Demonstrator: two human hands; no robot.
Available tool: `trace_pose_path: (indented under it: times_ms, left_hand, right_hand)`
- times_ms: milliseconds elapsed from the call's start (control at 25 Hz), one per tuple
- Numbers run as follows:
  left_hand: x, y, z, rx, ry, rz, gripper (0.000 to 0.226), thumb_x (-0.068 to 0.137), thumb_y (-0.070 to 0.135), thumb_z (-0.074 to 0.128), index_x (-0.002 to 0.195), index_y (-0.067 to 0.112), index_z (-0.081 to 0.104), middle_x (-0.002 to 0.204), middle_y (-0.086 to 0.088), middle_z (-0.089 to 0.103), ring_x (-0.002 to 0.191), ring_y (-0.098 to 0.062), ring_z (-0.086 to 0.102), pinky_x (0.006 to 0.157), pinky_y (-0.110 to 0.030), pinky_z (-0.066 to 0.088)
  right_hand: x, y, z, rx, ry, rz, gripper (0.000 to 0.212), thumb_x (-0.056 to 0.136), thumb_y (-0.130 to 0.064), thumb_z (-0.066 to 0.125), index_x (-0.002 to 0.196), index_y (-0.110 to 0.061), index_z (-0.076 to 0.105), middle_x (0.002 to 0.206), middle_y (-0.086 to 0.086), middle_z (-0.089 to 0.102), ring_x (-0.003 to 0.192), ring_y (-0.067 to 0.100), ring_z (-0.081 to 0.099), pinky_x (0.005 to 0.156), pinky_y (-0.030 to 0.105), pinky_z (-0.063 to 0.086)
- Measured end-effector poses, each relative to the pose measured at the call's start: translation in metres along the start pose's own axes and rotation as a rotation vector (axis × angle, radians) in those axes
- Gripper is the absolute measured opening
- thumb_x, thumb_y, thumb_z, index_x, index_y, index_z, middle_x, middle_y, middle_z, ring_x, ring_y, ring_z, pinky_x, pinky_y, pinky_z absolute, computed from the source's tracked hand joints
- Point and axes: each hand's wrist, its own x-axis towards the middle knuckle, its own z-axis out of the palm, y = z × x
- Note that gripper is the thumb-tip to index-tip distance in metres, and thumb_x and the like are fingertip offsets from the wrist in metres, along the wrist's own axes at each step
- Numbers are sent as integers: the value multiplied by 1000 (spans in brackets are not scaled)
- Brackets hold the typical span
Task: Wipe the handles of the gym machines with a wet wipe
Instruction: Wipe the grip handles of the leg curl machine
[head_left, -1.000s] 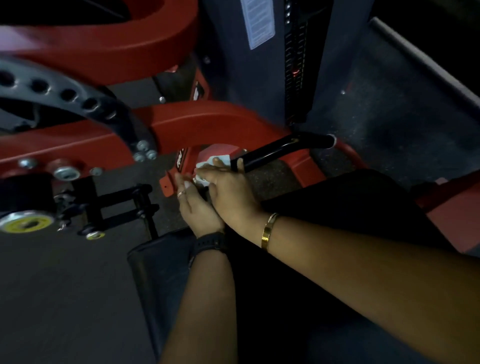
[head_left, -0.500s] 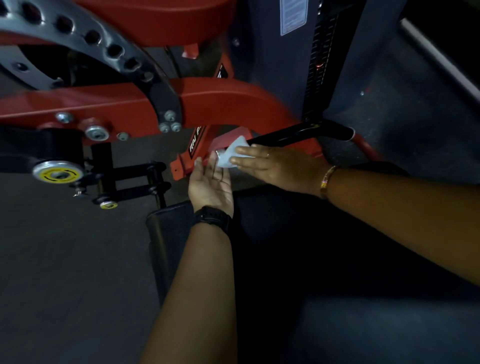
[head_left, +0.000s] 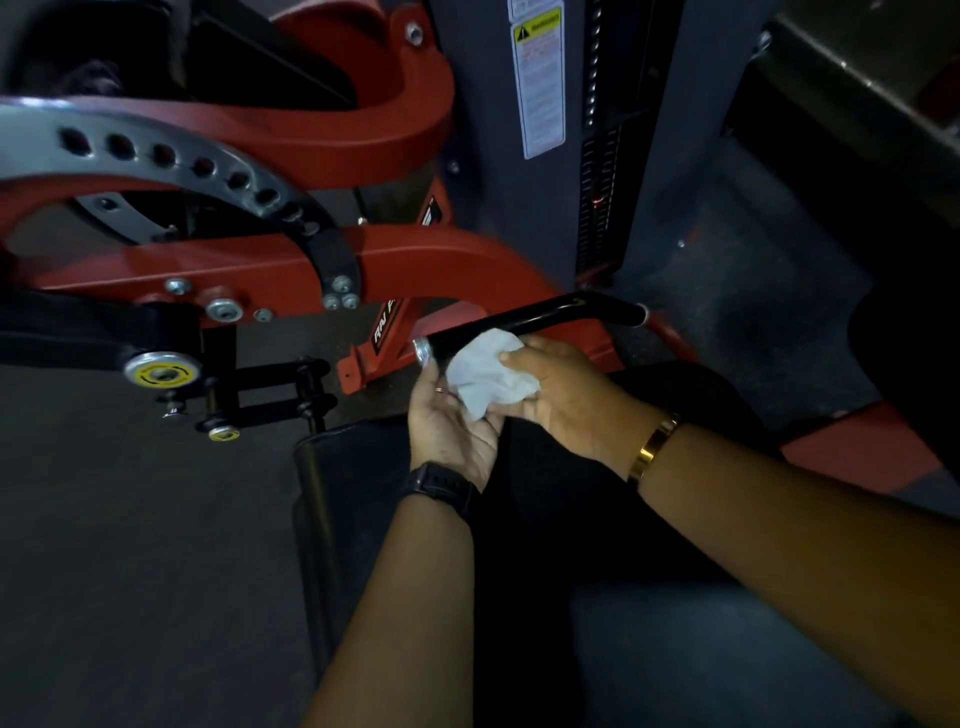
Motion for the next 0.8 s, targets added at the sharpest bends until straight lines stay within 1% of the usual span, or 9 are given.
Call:
trace_pose_path:
  times_ms: [40,80,160,240,360,440,560,680,800]
  left_hand:
    - [-11,-2,7,17,-33,-41,59,94,49,49,116,-4,59,111,-20,66,93,-27,68,64,-30,58]
    - [-23,-5,15,38,-60,-54,61,93,51,48,115,-4,61,108,-20,68,90,-27,69,60,-28,57]
    - [-41,-14,26,106,-97,-15,46,94,40,51,112,-1,62,106,-19,69,89,-25,70,63,-29,57]
    - [-56,-25,38,139,-75,44,32,92,25,55,111,-1,62,105,-19,68,89,-25,69,69,-30,58]
    - [-84,-33,60,130,-22,90,24,93,16,56,108,-1,63,98,-15,71,84,-22,70,70,-28,58]
    - [-103,-32,75,127,4,114,22,95,14,55,109,-1,63,95,-14,71,82,-20,70,69,-27,58]
    - [-128,-23,93,119,39,180,18,95,10,53,107,0,62,90,-12,72,77,-19,71,66,-27,58]
    - [-154,-16,110,155,39,195,17,95,10,54,105,0,63,92,-13,72,77,-20,71,63,-27,58]
    - [-182,-11,122,176,57,215,23,95,9,55,111,-5,61,94,-16,71,76,-20,71,60,-26,56]
  right_hand:
    - [-13,-7,0,28,3,12,12,95,-9,50,98,-11,61,101,13,66,92,26,65,77,40,57]
    - [-26,-14,-1,42,16,20,9,95,-12,52,96,-13,61,101,12,66,91,25,66,75,39,58]
    - [-51,-25,-4,40,35,15,11,96,-17,53,96,-13,63,102,12,68,93,26,67,78,41,57]
    - [-75,-36,-8,49,14,-15,18,96,-18,53,103,-8,65,106,16,68,98,28,66,86,43,54]
    - [-103,-58,-8,51,-6,-24,18,94,-15,53,101,-5,67,105,19,68,95,28,67,88,44,53]
    - [-117,-79,-4,-11,21,7,14,92,-13,56,96,-7,67,103,18,69,94,28,67,85,43,54]
    - [-138,-108,5,-132,29,-3,11,91,-12,57,93,-7,68,91,12,70,86,23,68,74,36,57]
    - [-161,-129,9,-178,44,-44,16,91,-9,59,98,2,67,95,21,70,88,32,69,80,43,57]
    - [-181,-143,13,-331,96,-115,10,87,-9,65,85,0,68,85,20,71,79,33,69,74,43,59]
